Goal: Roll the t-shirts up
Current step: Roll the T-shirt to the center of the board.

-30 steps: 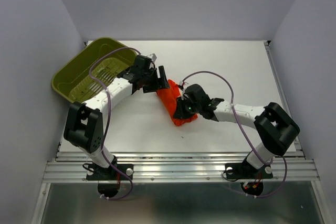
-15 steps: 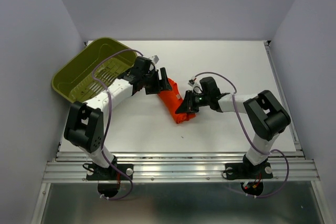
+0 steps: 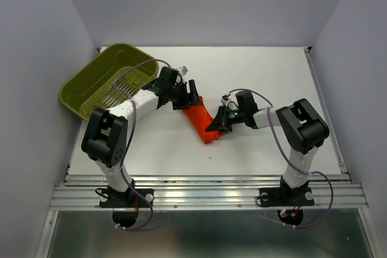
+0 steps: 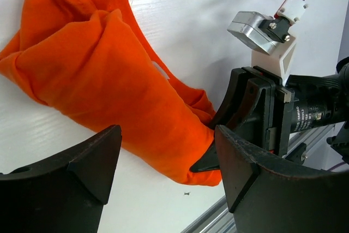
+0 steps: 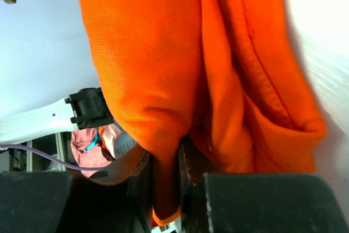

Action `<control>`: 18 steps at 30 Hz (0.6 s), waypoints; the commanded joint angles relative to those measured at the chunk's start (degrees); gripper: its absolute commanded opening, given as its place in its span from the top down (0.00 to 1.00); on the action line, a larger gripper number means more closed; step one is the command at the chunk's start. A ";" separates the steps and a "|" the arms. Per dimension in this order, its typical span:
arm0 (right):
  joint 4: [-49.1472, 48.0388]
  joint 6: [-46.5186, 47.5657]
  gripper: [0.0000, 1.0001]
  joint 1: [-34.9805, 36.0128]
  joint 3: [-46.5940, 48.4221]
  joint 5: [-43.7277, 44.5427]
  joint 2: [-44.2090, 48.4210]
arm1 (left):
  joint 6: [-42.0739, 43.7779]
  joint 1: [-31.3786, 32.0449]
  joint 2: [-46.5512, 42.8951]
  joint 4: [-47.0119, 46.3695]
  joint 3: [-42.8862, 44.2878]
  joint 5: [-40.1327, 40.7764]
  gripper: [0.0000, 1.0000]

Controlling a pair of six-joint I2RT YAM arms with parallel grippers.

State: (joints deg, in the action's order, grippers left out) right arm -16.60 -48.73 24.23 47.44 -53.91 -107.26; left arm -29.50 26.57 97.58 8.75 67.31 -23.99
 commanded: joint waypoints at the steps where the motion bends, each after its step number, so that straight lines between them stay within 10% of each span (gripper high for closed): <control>1: -1.77 -1.10 0.94 -0.85 -1.03 -1.99 -0.05 | -0.74 0.68 1.99 -4.00 2.83 -1.94 0.21; 5: -1.33 -1.02 0.89 -1.46 -1.56 -1.38 0.65 | -1.26 1.03 3.93 -5.50 3.88 -2.38 0.22; 13: 15.07 9.95 0.34 -1.99 0.81 7.48 8.02 | -0.83 1.03 7.53 -6.03 6.25 -2.11 0.23; 18: 24.93 15.32 0.16 -1.99 0.81 13.65 15.57 | -0.30 1.03 8.77 -5.68 7.84 -2.20 0.23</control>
State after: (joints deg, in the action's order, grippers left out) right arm -1.13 -40.16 22.50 46.74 -46.26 -97.54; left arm -30.70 27.29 106.04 4.62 71.94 -25.36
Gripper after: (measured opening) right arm 0.800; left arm 0.774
